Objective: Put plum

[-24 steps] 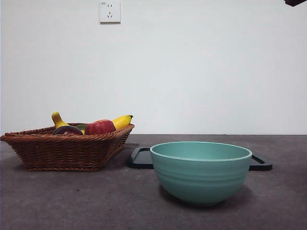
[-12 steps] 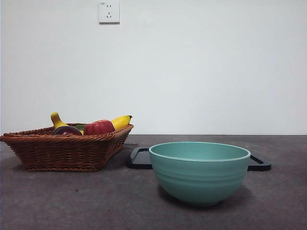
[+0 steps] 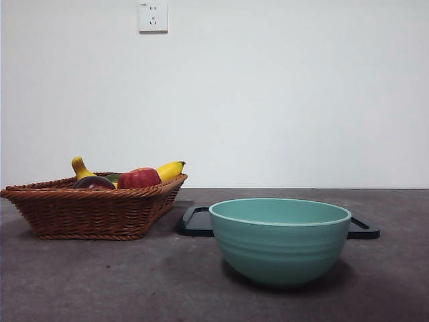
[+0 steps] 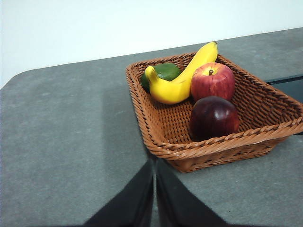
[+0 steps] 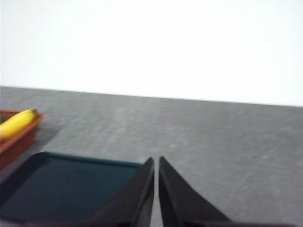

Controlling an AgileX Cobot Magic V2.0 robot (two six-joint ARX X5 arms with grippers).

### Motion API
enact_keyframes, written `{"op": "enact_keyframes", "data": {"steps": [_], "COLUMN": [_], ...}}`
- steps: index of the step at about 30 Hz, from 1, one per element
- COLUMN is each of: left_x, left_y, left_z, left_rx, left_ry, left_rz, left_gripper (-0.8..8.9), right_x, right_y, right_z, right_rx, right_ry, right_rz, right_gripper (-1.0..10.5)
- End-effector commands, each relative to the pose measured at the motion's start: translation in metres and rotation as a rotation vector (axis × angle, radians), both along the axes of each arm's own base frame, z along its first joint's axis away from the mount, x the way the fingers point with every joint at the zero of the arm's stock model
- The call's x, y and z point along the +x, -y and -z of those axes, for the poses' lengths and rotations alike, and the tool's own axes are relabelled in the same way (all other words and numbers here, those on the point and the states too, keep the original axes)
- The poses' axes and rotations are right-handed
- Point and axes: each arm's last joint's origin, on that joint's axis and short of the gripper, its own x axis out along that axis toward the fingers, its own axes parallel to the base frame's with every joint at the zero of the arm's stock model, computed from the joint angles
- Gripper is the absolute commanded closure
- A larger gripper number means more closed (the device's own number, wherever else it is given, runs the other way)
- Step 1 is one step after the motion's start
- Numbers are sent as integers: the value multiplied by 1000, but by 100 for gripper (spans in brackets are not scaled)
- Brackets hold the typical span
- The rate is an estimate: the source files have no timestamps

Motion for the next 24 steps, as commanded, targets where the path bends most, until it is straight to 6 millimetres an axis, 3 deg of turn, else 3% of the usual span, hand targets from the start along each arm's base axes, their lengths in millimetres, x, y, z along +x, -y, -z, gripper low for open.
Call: {"op": "enact_keyframes", "data": {"steps": [1,11,24], "left_x": [1,1,1], "left_y": [0,0,0], "left_z": [8,8,8], "left_rx": [-2,-2,-2], "left_ry": [-28,-28,-28], "left_rz": [-5,-5,-5], "left_gripper": [805,805,805], "right_x": [-1,0,1], "right_y": [3,5,5], "right_z": [16,72,100], "right_rx": [-19,-16,-6], "right_ry": [60,43,-43], "right_rz": [39,77,77], "right_gripper": [942,942,942]}}
